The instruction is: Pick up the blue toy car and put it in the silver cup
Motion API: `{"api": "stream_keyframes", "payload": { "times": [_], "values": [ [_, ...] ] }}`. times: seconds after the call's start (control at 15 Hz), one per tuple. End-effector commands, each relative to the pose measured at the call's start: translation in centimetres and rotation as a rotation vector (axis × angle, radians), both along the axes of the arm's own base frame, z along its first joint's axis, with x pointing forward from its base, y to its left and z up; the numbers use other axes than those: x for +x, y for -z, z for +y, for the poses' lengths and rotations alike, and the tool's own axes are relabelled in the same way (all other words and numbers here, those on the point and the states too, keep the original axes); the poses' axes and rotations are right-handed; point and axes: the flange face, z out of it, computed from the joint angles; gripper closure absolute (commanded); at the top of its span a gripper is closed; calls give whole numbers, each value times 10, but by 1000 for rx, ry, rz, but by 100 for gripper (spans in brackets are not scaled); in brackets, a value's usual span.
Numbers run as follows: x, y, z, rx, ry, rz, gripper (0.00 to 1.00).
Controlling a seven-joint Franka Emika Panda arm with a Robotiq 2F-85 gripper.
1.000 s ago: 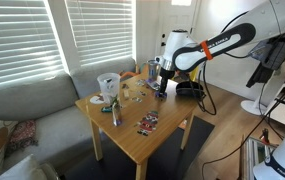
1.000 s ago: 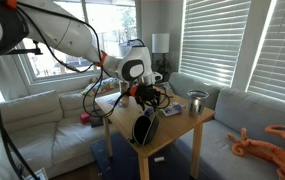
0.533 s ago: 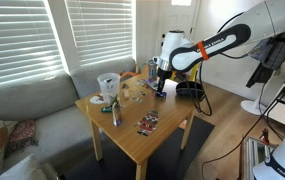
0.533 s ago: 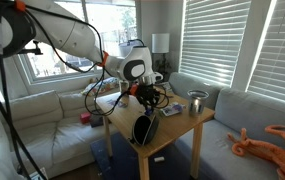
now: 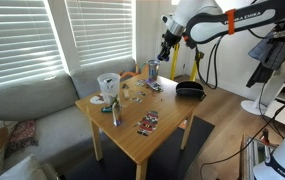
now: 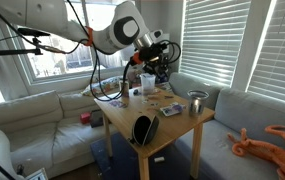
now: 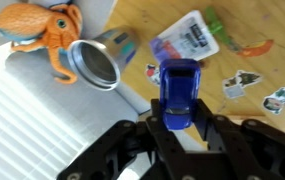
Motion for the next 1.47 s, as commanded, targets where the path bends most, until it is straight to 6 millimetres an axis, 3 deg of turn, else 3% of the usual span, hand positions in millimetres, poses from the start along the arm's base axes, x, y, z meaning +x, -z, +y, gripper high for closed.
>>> {"api": "stream_keyframes", "payload": {
  "times": [0.0, 0.2, 0.33, 0.67, 0.87, 1.4],
  "values": [
    [-19, -68, -61, -111, 12, -124, 89],
    [-25, -105, -107, -92, 35, -196, 89],
    [-18, -108, -125, -24, 22, -188, 89],
    [15, -68, -136, 123, -16, -85, 89],
    [29, -48, -156, 198, 26, -46, 89],
    [62, -21, -191, 269, 65, 68, 89]
  ]
}}
